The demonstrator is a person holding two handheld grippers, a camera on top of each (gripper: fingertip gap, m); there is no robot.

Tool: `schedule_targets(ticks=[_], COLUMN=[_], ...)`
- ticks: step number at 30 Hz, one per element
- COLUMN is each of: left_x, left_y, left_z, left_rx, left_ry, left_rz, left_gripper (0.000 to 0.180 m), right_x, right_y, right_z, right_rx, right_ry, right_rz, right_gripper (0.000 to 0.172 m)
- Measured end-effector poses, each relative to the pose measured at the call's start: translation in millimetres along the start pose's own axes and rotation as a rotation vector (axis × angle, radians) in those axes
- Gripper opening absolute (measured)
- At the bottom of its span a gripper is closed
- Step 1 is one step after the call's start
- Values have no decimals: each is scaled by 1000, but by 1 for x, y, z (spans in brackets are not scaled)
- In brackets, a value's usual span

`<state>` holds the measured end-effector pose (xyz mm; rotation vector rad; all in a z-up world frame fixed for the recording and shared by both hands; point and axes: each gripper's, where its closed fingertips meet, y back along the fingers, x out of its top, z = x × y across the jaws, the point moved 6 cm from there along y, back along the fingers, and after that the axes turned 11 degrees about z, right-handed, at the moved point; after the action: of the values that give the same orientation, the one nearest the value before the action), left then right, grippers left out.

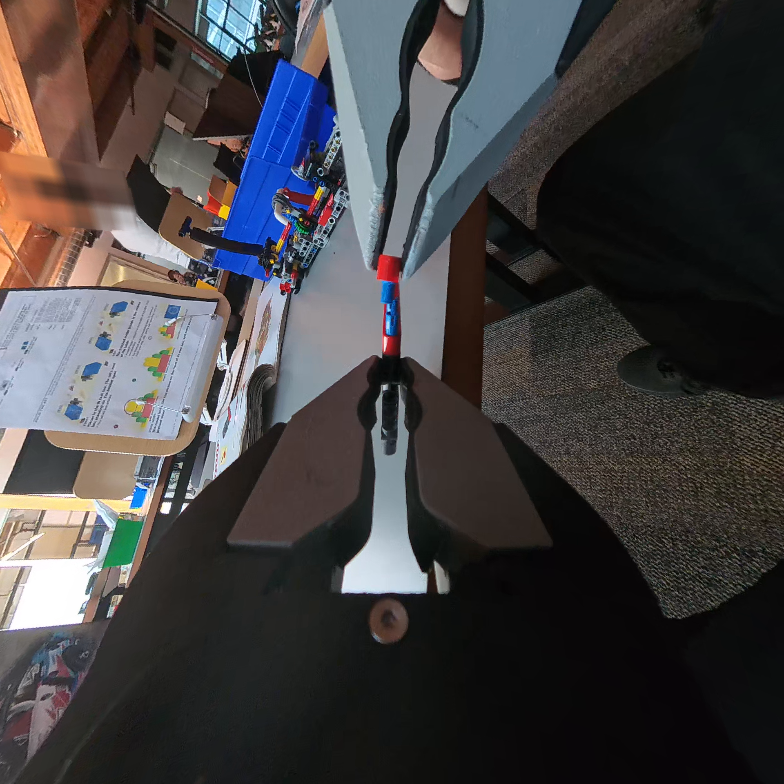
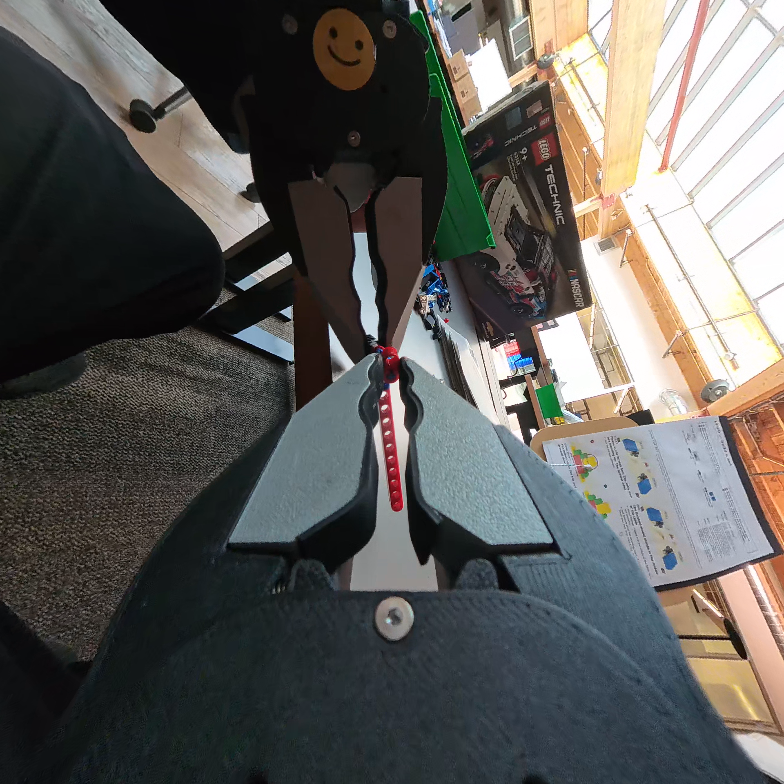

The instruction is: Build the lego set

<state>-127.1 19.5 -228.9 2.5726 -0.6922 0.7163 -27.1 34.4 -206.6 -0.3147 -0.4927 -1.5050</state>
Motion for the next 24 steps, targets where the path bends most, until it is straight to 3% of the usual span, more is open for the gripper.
schedule_targets(ticks=[24], left_x=[-7], left_y=[-6], left_z=[-3], left_rx=[-22], left_ry=[-47], left_rz=[16], left_gripper=[5], right_x=[-12], right_y=[-13], right_z=[-1], right_rx=[43], right_ry=[111], right_rz=[-99], right_gripper=[5])
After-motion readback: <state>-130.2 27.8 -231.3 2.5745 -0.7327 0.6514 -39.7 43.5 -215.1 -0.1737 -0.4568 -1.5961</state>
